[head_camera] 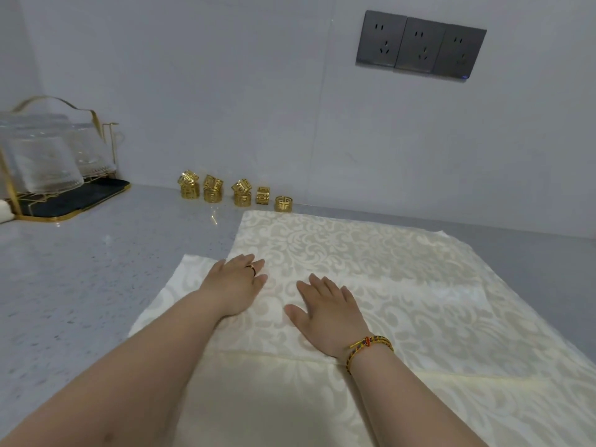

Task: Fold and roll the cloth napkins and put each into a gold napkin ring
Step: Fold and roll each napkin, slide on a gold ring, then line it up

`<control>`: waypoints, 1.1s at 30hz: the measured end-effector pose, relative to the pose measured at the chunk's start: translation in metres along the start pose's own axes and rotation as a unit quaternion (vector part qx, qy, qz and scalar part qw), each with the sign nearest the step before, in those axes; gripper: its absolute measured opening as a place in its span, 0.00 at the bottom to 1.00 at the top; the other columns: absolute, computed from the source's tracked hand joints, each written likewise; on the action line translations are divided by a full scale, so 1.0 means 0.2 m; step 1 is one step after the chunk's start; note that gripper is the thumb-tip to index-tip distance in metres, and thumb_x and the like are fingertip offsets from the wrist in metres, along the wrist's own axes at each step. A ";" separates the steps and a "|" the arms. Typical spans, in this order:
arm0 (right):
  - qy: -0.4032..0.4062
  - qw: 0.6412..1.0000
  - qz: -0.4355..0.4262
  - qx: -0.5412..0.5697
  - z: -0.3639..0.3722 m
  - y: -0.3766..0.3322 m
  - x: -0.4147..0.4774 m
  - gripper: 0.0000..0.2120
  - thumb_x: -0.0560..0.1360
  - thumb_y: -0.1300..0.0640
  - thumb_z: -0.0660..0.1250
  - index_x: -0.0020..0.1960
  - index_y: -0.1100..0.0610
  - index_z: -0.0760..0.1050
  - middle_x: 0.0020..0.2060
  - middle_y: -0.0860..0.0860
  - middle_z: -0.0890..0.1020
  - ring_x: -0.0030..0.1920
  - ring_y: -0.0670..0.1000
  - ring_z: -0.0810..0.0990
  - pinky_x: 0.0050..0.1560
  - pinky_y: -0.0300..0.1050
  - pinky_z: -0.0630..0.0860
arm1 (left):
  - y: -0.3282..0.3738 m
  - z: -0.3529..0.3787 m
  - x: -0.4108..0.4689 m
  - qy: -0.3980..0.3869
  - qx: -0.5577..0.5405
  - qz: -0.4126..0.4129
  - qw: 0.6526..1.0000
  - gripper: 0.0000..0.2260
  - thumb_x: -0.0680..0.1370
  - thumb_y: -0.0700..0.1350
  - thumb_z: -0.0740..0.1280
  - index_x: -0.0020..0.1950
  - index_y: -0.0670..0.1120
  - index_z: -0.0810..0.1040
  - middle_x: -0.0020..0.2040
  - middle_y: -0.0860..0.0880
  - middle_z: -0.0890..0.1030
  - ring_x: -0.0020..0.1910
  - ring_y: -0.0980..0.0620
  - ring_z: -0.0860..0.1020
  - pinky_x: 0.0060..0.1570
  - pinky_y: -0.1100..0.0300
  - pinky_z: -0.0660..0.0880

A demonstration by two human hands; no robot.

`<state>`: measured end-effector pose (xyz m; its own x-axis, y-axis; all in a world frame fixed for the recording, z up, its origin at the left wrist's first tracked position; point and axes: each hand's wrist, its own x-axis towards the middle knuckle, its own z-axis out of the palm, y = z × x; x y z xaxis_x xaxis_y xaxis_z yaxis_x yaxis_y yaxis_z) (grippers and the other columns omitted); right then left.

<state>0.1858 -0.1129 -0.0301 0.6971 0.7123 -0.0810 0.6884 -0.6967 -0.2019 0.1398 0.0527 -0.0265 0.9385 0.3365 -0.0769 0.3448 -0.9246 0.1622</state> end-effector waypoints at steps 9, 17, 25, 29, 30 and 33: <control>0.009 1.000 -0.004 0.004 0.00 0.00 0.00 0.26 0.79 0.43 0.47 0.75 0.50 0.49 0.76 0.49 0.47 0.75 0.50 0.43 0.73 0.49 0.39 | -0.25 -0.16 0.02 0.014 0.034 -0.117 0.992 0.19 0.78 0.55 0.58 0.66 0.48 0.68 0.65 0.47 0.70 0.65 0.46 0.67 0.61 0.56 0.64; 0.018 1.000 -0.006 0.018 0.00 0.00 0.00 0.26 0.79 0.43 0.49 0.75 0.49 0.50 0.76 0.48 0.48 0.75 0.49 0.43 0.73 0.49 0.39 | -0.38 -0.27 -0.08 0.030 -0.467 -0.167 0.868 0.31 0.67 0.48 0.75 0.65 0.38 0.68 0.60 0.42 0.75 0.54 0.43 0.75 0.50 0.52 0.75; 0.052 0.997 -0.009 0.050 -0.01 0.00 -0.01 0.24 0.79 0.45 0.53 0.73 0.49 0.56 0.75 0.47 0.53 0.75 0.49 0.48 0.73 0.47 0.43 | -0.43 -0.30 -0.25 -0.061 -0.426 -0.178 0.885 0.05 0.75 0.39 0.67 0.41 0.37 0.76 0.28 0.47 0.81 0.24 0.53 0.78 0.21 0.67 0.72; 0.074 0.996 -0.024 0.049 -0.02 -0.02 -0.04 0.21 0.79 0.48 0.54 0.71 0.51 0.61 0.74 0.48 0.56 0.75 0.49 0.49 0.73 0.44 0.44 | -0.44 -0.28 -0.37 -0.063 -0.439 -0.193 0.875 0.05 0.76 0.37 0.65 0.43 0.35 0.76 0.24 0.47 0.79 0.19 0.56 0.76 0.18 0.68 0.69; 0.078 0.995 -0.033 0.052 -0.03 -0.03 -0.05 0.20 0.79 0.49 0.54 0.71 0.51 0.62 0.74 0.48 0.57 0.75 0.49 0.50 0.73 0.43 0.45 | -0.45 -0.28 -0.39 -0.056 -0.448 -0.192 0.871 0.05 0.76 0.37 0.65 0.42 0.36 0.76 0.24 0.47 0.79 0.19 0.56 0.75 0.18 0.68 0.69; 0.090 0.991 -0.073 0.059 -0.04 -0.07 -0.09 0.19 0.79 0.52 0.55 0.70 0.52 0.64 0.73 0.48 0.59 0.75 0.48 0.51 0.71 0.38 0.46 | -0.48 -0.31 -0.47 -0.030 -0.492 -0.192 0.849 0.07 0.75 0.37 0.66 0.38 0.37 0.75 0.25 0.47 0.80 0.21 0.56 0.77 0.19 0.67 0.71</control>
<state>0.1645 -0.1162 -0.0184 0.6238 0.7705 0.1312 0.7636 -0.5651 -0.3123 0.0201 0.1219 0.0259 0.7612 0.5429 -0.3547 0.4999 -0.1428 0.8543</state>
